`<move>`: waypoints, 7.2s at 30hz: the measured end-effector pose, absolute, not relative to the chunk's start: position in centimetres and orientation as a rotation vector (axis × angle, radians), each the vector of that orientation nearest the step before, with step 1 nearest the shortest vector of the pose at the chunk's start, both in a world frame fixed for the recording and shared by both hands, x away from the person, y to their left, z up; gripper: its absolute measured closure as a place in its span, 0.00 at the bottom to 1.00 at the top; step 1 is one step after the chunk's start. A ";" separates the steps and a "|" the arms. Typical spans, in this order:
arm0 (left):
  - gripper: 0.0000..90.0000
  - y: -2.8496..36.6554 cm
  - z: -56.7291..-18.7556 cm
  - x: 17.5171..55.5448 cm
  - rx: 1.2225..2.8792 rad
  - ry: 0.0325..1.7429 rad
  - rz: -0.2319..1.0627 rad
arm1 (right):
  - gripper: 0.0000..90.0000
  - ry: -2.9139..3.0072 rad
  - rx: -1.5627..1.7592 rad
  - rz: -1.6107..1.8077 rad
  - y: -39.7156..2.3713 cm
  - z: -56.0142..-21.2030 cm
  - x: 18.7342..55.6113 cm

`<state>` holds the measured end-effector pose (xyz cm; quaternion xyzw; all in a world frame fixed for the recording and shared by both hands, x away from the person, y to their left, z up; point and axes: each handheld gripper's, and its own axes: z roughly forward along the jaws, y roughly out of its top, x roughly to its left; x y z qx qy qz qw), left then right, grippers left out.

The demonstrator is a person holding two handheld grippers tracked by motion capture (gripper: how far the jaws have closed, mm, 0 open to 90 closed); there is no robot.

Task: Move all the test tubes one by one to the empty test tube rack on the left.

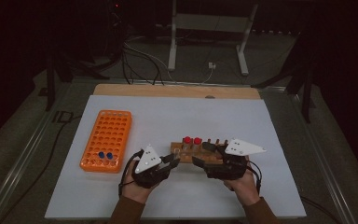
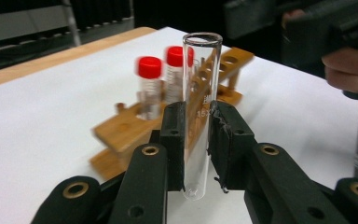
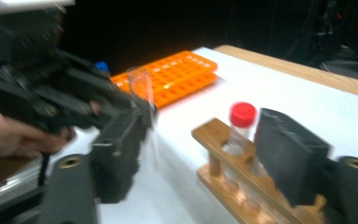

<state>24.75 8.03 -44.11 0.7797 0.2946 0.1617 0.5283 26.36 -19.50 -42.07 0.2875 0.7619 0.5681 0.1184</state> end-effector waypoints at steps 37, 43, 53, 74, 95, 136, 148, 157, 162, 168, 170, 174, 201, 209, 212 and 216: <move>0.84 24.4 -41.7 25.3 1.602 1.067 0.678 | 0.00 2.102 1.009 1.631 -23.8 -41.9 27.4; 0.84 26.0 -42.8 24.8 1.599 1.123 0.693 | 0.00 2.099 1.006 1.632 -23.7 -41.9 27.3; 0.84 27.1 -44.6 24.3 1.648 1.171 0.682 | 0.00 2.099 1.006 1.631 -23.8 -41.9 27.3; 0.85 27.1 -47.6 23.8 1.818 1.228 0.639 | 0.00 2.118 0.997 1.631 -23.7 -42.1 27.3; 0.77 26.8 -48.6 24.0 1.928 1.241 0.600 | 0.00 2.140 0.996 1.603 -23.4 -42.6 27.6; 0.08 22.0 -42.6 24.0 1.572 1.085 0.640 | 0.84 2.206 0.982 1.386 -20.2 -46.4 31.1; 0.01 21.3 -42.7 24.2 1.593 1.095 0.625 | 0.85 2.200 0.979 1.340 -19.6 -46.7 30.8; 0.01 20.8 -42.7 24.2 1.605 1.094 0.615 | 0.85 2.128 0.987 1.429 -20.7 -45.2 30.4; 0.01 20.2 -42.8 24.1 1.620 1.086 0.613 | 0.85 2.075 0.973 1.485 -21.3 -43.4 29.9; 0.01 19.1 -42.4 24.3 1.632 1.060 0.602 | 0.85 2.020 0.965 1.552 -22.3 -41.1 29.3; 0.01 18.5 -42.2 24.3 1.637 1.047 0.595 | 0.85 2.014 0.965 1.581 -22.6 -40.5 29.1; 0.01 16.9 -41.8 24.5 1.667 1.003 0.596 | 0.85 2.044 0.956 1.584 -22.9 -39.9 28.8; 0.28 6.6 -43.3 25.4 1.863 0.744 0.416 | 0.85 2.237 0.830 1.616 -17.5 -41.1 27.2; 0.68 4.8 -44.2 25.1 1.938 0.689 0.398 | 0.85 2.294 0.817 1.617 -16.2 -42.2 27.1; 0.78 4.8 -44.3 25.1 1.934 0.687 0.396 | 0.85 2.305 0.811 1.624 -16.0 -42.2 27.0; 0.84 5.1 -44.5 25.0 1.935 0.681 0.398 | 0.85 2.315 0.800 1.619 -15.8 -42.3 26.9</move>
